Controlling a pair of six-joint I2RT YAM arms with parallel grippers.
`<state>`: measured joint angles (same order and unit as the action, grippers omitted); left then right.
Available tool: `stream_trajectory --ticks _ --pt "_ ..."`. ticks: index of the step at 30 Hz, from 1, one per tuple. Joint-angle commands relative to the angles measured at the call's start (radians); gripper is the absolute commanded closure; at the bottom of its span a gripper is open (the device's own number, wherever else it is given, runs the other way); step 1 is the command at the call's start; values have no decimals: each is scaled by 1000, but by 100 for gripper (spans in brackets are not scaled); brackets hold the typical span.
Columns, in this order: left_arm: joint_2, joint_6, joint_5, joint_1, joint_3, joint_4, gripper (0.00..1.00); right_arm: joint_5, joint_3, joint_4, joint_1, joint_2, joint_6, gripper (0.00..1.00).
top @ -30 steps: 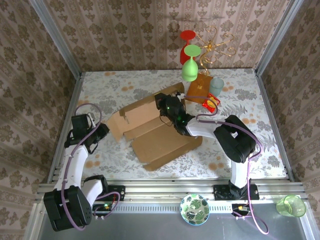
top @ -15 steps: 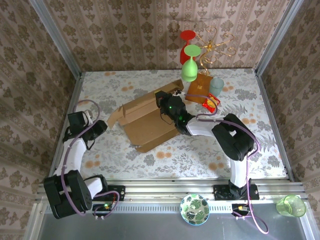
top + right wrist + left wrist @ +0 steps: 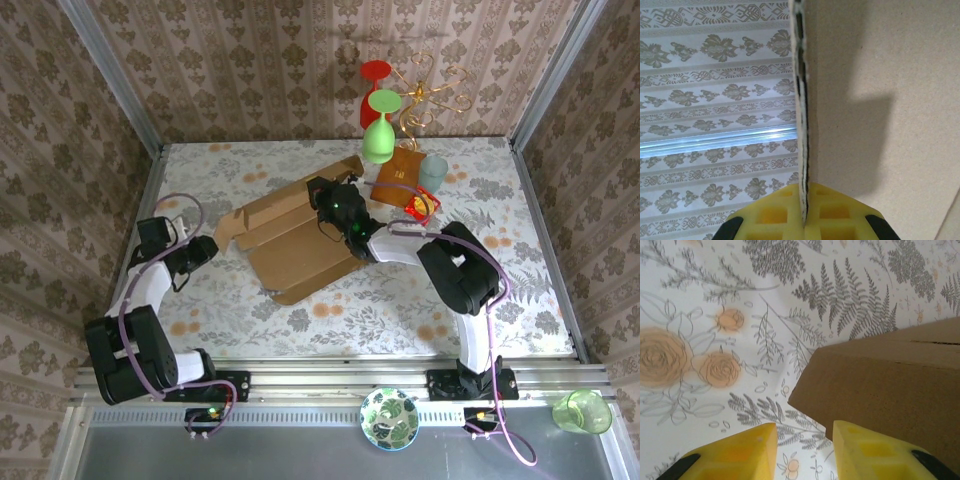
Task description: Fold the paper box
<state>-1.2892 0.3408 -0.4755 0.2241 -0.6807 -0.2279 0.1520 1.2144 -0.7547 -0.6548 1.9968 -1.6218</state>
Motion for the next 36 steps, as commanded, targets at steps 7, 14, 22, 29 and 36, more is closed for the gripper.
stream_trajectory --ticks 7,14,22,29,36 --pt "-140 -84 -46 -4 -105 97 60 -22 75 105 4 49 -1 100" --pt "-109 -98 -73 -61 -129 66 61 -11 106 137 10 62 -4 100" --pt "-44 -86 -71 31 -61 62 60 -19 120 141 15 77 -3 100" --pt "-148 -161 -111 -20 -115 114 60 -32 122 148 15 85 -12 100" --pt "-127 -178 -131 -90 -72 145 62 -28 135 159 17 91 -16 100"
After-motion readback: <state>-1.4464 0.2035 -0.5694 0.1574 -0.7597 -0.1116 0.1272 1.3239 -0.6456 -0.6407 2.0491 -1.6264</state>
